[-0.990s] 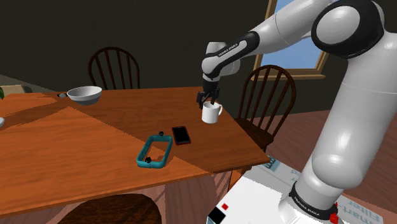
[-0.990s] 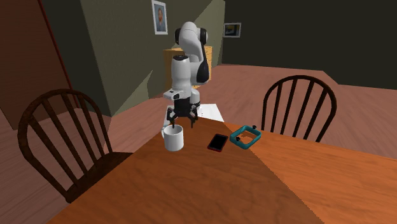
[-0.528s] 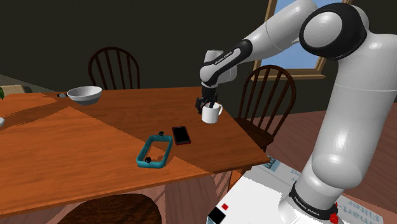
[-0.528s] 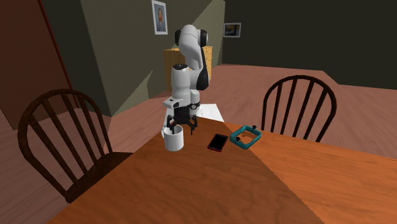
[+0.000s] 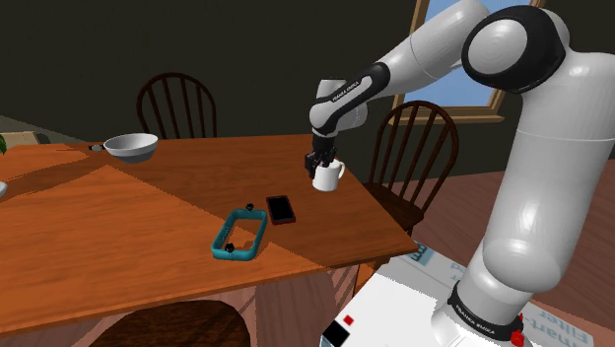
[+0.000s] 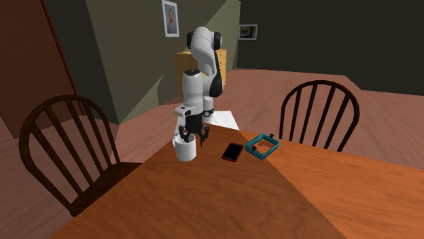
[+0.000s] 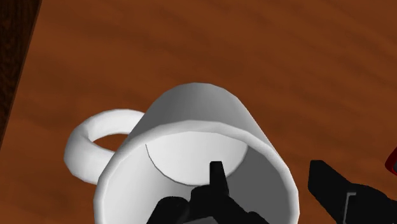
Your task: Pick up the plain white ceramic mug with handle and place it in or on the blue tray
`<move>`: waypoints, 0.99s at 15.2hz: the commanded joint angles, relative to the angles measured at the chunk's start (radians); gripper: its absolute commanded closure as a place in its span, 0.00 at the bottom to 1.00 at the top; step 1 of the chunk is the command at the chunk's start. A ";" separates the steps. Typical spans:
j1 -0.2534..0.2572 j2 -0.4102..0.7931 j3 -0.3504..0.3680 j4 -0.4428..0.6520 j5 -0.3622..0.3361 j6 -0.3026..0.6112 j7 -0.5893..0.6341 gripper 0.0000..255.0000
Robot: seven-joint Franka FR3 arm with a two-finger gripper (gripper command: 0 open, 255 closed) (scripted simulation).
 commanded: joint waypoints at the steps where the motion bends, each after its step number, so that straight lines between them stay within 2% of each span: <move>1: 0.000 0.000 0.000 0.000 0.000 0.000 0.000 1.00; 9: 0.000 0.000 0.000 0.000 0.000 0.000 0.000 1.00; 15: 0.001 -0.043 -0.002 0.032 -0.008 -0.074 0.005 1.00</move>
